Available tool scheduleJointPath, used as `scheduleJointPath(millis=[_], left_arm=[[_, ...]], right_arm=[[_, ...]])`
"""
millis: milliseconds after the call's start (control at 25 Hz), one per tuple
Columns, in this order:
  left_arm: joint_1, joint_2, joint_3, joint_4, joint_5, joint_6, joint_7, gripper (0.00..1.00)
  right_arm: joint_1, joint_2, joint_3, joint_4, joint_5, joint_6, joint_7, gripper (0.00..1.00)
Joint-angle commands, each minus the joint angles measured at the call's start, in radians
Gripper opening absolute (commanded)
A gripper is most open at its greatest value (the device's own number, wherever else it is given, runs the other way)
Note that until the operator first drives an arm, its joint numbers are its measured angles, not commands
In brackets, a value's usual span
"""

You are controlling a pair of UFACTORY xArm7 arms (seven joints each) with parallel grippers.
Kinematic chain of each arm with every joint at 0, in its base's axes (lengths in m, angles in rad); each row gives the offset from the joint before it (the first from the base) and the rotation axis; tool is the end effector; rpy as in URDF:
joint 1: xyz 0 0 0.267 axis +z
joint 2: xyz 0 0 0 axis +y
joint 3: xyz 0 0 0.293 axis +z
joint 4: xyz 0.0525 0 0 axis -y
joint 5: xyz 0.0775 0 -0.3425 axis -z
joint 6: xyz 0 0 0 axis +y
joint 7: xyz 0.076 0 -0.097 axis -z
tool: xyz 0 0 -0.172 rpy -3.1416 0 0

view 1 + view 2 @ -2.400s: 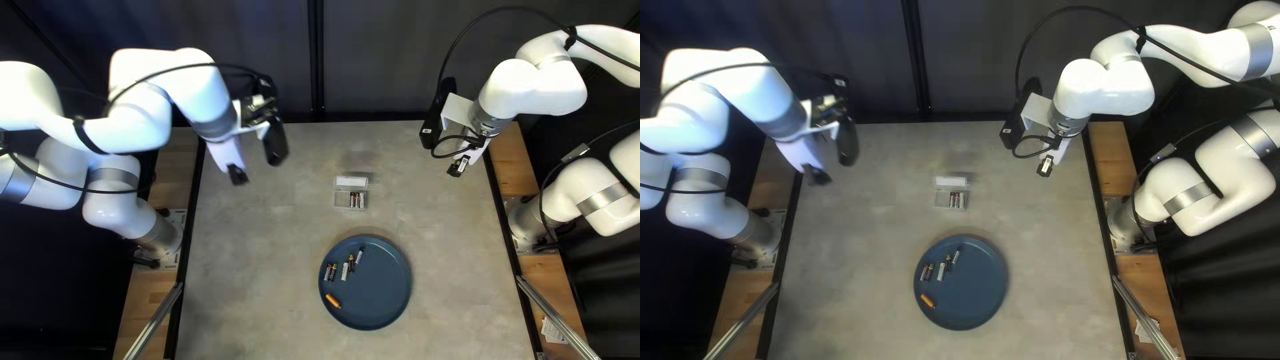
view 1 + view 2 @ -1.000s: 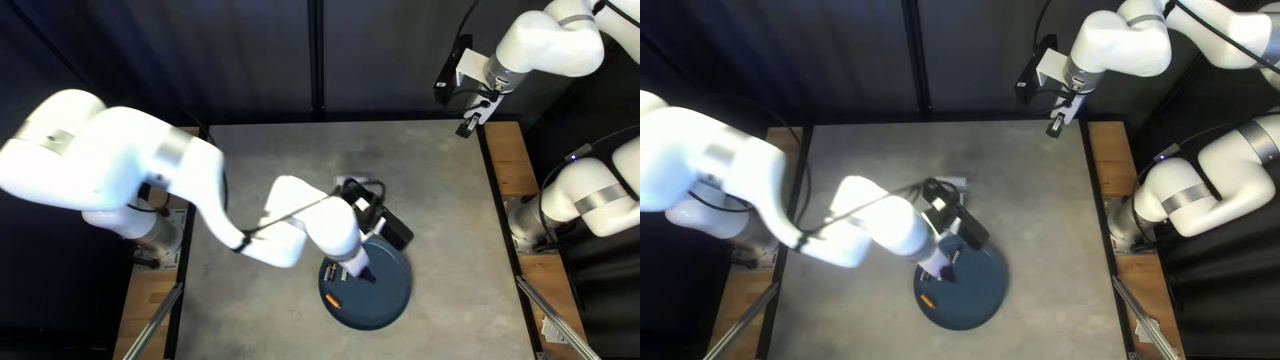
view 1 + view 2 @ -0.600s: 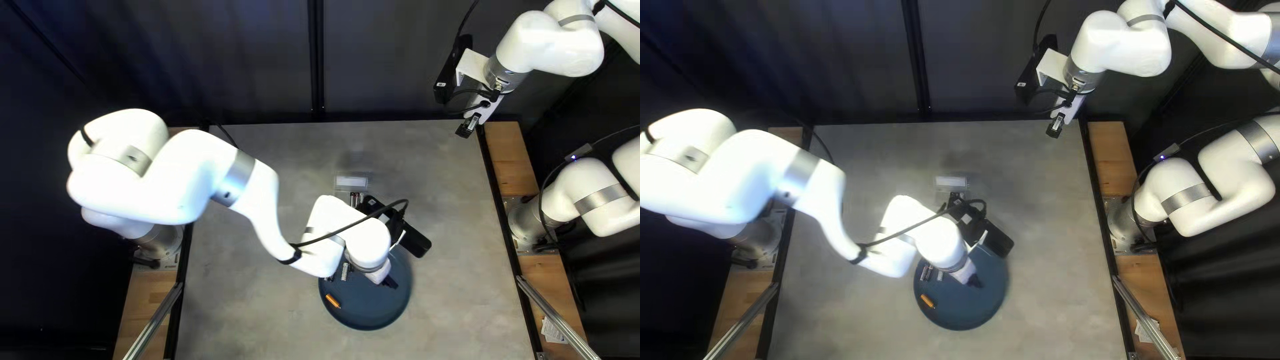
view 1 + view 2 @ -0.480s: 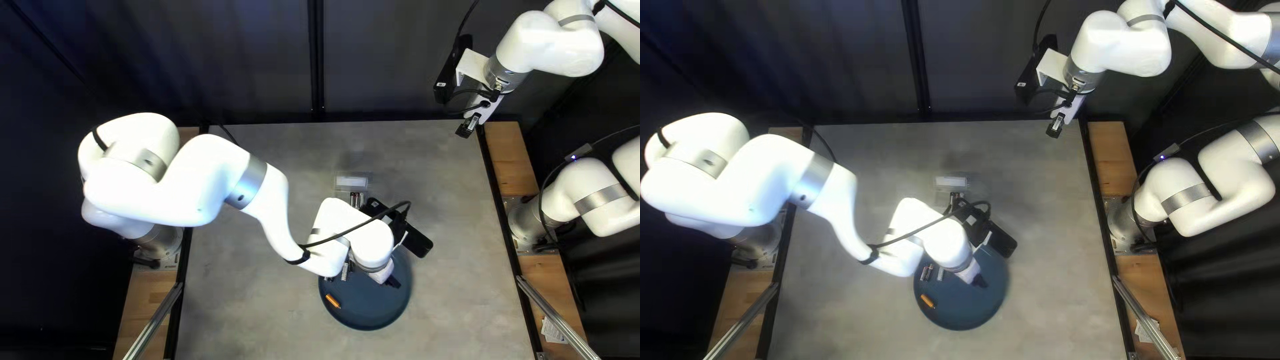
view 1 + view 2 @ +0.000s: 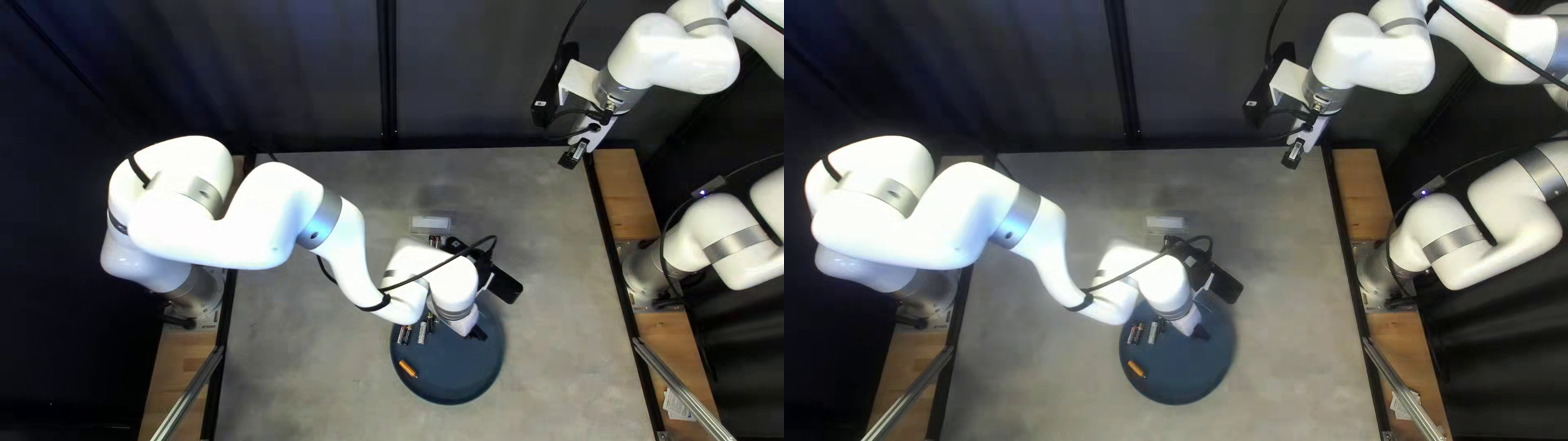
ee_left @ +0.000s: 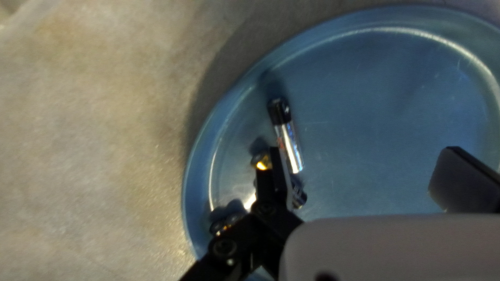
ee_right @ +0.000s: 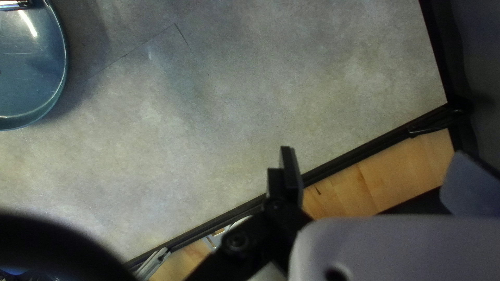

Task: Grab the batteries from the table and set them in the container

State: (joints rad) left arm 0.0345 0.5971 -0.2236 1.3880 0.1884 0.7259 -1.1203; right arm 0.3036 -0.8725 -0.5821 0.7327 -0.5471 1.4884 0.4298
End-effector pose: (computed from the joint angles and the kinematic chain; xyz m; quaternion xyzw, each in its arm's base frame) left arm 0.5959 -0.0968 0.0380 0.9127 0.4064 0.0357 0.0229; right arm 0.2460 -0.1795 0.2773 0.9678 -0.2450 0.0258 0.0520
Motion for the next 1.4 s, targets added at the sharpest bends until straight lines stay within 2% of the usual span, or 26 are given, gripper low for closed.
scheduleJointPath(millis=[40, 480, 1080, 1200, 1240, 1280, 1320, 1400], left_arm=[[-0.001, 0.005, 0.005, 0.010, -0.006, 0.013, -0.016, 1.00], [-0.012, 0.010, 0.024, 0.010, -0.004, 0.019, -0.069, 1.00], [-0.001, 0.028, 0.029, 0.024, -0.006, 0.018, -0.061, 1.00], [0.002, 0.033, 0.029, 0.031, -0.007, 0.019, -0.056, 0.87], [0.002, 0.034, 0.029, 0.033, -0.006, 0.019, -0.055, 0.79], [0.003, 0.038, 0.029, 0.036, -0.006, 0.017, -0.052, 0.61], [0.004, 0.040, 0.029, 0.037, -0.007, 0.016, -0.050, 0.50], [0.006, 0.039, 0.029, 0.034, -0.007, 0.014, -0.048, 0.35]], right_arm=[[0.000, 0.000, 0.000, 0.000, 0.000, 0.000, 0.000, 1.00], [0.000, 0.000, 0.000, 0.000, 0.000, 0.000, 0.000, 1.00], [0.000, 0.000, 0.000, 0.000, 0.000, 0.000, 0.000, 1.00], [0.000, 0.000, 0.000, 0.000, 0.000, 0.000, 0.000, 1.00], [0.000, 0.000, 0.000, 0.000, 0.000, 0.000, 0.000, 1.00], [0.000, 0.000, 0.000, 0.000, 0.000, 0.000, 0.000, 1.00], [0.000, 0.000, 0.000, 0.000, 0.000, 0.000, 0.000, 1.00], [0.000, 0.000, 0.000, 0.000, 0.000, 0.000, 0.000, 1.00]])
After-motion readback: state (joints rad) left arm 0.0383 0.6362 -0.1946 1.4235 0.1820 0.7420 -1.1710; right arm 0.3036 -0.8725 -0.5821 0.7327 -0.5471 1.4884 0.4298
